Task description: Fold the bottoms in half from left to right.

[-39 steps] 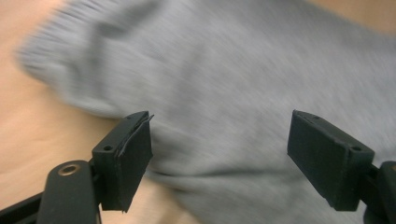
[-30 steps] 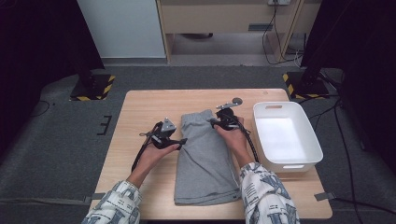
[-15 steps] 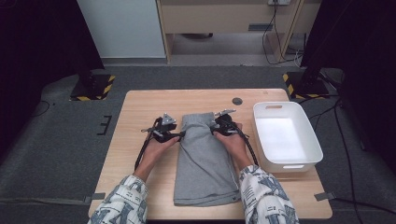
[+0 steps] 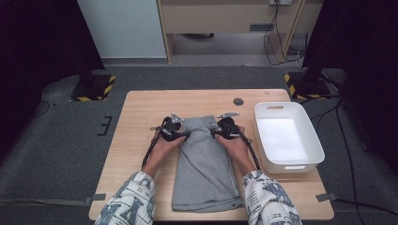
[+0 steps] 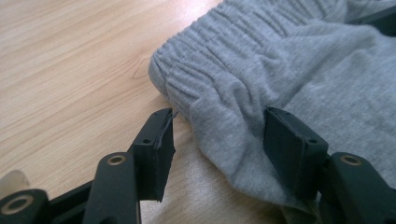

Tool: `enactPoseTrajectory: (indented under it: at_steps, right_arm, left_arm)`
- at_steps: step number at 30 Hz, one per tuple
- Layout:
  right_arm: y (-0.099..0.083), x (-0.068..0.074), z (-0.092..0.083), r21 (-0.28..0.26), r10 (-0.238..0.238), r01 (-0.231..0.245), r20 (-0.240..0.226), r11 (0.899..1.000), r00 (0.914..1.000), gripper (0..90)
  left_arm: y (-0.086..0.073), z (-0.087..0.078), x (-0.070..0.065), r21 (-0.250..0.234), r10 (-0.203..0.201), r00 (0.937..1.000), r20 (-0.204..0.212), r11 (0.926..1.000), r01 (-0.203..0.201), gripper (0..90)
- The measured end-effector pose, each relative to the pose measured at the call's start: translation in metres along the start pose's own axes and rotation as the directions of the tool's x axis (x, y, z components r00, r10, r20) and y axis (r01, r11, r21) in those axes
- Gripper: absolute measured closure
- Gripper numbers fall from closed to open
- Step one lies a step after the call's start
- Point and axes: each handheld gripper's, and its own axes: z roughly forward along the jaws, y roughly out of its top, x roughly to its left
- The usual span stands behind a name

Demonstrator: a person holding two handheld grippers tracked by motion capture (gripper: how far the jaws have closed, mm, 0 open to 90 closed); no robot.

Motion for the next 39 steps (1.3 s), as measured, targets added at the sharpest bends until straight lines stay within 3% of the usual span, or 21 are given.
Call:
enactPoseTrajectory:
  at_steps: [4,9,11,15,22,27,30,39]
  right_arm:
    - [0.003,0.0,0.005,0.014,-0.006,0.006,0.014,1.0,0.9999,37.3]
    - [0.003,0.0,0.006,0.019,-0.016,0.016,0.002,1.0,0.9999,38.2]
    - [0.002,0.0,0.005,0.005,-0.032,0.032,-0.024,0.999,0.9992,45.5]
    - [0.002,0.003,0.003,0.017,-0.046,0.048,-0.07,0.999,0.9964,61.1]
    - [0.002,0.004,0.0,0.044,-0.029,0.033,-0.088,0.998,0.9957,79.9]
    - [0.003,0.006,-0.002,0.048,-0.044,0.048,-0.08,0.998,0.9958,82.4]
    - [0.004,0.005,-0.004,0.037,-0.037,0.04,-0.077,0.998,0.9963,83.1]
    - [0.01,0.003,-0.017,0.004,-0.038,0.039,-0.083,0.999,0.9959,83.7]
  left_arm:
    - [-0.001,0.004,0.0,0.01,-0.012,0.9999,0.008,0.9999,0.012,43.1]
    - [-0.001,0.006,0.001,0.019,-0.045,0.9986,0.028,0.9988,0.044,45.1]
    - [-0.001,0.007,0.001,0.021,-0.07,0.9967,0.04,0.9974,0.069,47.3]
    - [0.0,0.006,0.0,0.029,-0.068,0.9965,0.048,0.9973,0.067,53.0]
    - [0.003,0.005,-0.004,0.048,-0.065,0.9958,0.064,0.9969,0.062,67.4]
    - [0.003,0.003,-0.003,0.048,-0.067,0.9957,0.064,0.9968,0.064,75.4]
    - [0.004,0.002,-0.004,0.049,-0.049,0.9971,0.058,0.9977,0.046,78.2]
    - [0.01,-0.009,-0.005,0.028,-0.036,0.9982,0.049,0.999,0.034,81.5]
